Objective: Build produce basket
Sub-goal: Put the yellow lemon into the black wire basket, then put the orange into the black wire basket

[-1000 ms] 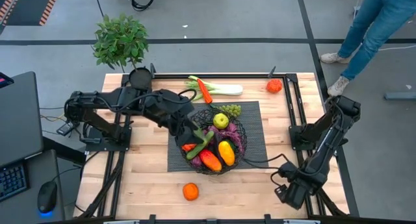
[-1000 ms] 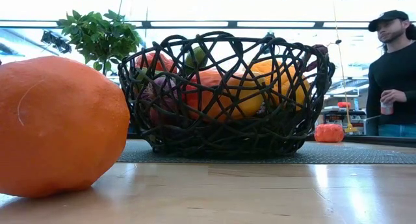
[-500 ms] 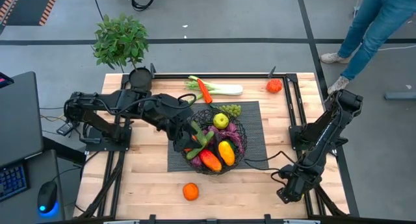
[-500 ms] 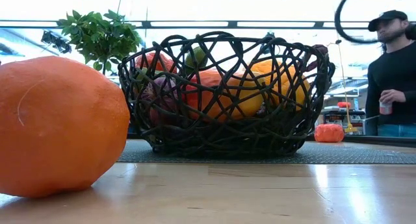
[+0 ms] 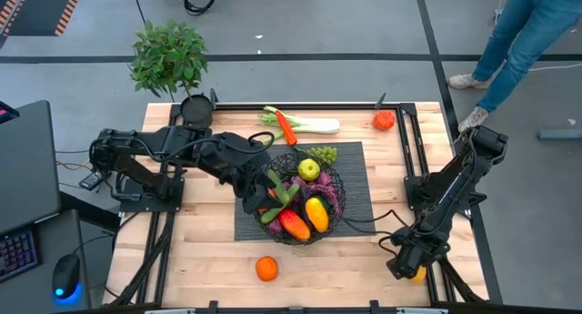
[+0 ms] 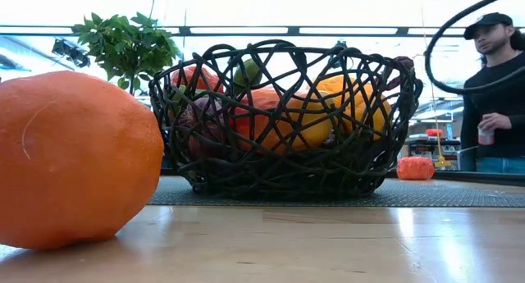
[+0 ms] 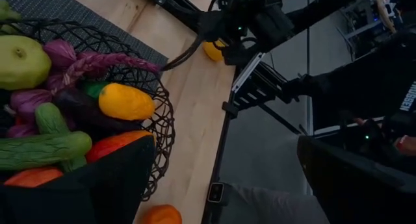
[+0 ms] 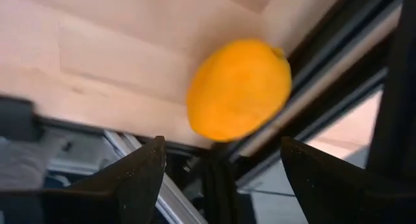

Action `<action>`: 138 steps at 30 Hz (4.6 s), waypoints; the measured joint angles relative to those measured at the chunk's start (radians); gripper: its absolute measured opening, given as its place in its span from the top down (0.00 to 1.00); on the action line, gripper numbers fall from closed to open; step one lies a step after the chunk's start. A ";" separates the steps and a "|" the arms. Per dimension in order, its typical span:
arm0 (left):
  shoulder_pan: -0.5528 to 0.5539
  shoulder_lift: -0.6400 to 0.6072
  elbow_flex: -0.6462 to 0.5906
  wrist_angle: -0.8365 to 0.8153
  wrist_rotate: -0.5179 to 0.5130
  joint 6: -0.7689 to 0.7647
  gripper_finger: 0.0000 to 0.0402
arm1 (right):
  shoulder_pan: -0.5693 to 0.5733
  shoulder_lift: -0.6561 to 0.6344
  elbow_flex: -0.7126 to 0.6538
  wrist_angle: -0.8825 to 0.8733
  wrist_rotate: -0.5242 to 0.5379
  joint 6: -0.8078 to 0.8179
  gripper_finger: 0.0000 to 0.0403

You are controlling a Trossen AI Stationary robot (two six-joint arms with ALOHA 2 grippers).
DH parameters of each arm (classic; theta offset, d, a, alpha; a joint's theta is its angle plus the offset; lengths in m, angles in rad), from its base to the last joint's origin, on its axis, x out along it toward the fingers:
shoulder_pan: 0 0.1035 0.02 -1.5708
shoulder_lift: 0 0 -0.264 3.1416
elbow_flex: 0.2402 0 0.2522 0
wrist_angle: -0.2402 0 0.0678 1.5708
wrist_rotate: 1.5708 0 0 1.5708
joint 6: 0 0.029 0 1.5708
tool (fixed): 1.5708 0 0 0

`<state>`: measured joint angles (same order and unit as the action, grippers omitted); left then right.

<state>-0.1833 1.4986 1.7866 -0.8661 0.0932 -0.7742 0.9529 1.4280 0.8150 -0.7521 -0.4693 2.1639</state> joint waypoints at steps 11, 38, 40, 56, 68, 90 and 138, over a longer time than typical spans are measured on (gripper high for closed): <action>0.000 0.000 0.000 -0.001 -0.003 -0.005 0.05 | -0.018 0.151 0.000 0.060 -0.114 -0.130 0.30; -0.001 0.000 0.000 -0.001 -0.002 0.001 0.05 | -0.015 0.215 0.001 0.063 -0.089 -0.133 0.40; -0.001 0.000 0.000 -0.002 -0.002 0.001 0.05 | -0.015 0.214 0.001 0.064 -0.092 -0.145 0.43; 0.001 0.000 0.000 -0.002 -0.002 0.012 0.05 | -0.099 0.021 0.107 -0.074 0.069 -0.169 0.49; 0.001 0.000 0.000 -0.072 0.001 0.048 0.05 | -0.266 -0.197 0.255 -0.086 0.688 -0.236 0.48; 0.001 -0.008 0.000 -0.465 0.174 0.125 0.05 | -0.693 -0.110 0.274 0.262 0.866 -0.751 0.26; -0.305 0.297 0.000 -0.352 -0.029 -0.479 0.05 | -0.036 -0.094 0.266 0.020 0.727 0.037 0.13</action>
<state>-0.4884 1.7952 1.7863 -1.2178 0.0644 -1.2530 0.9172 1.3339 1.0814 -0.7316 0.2572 2.2007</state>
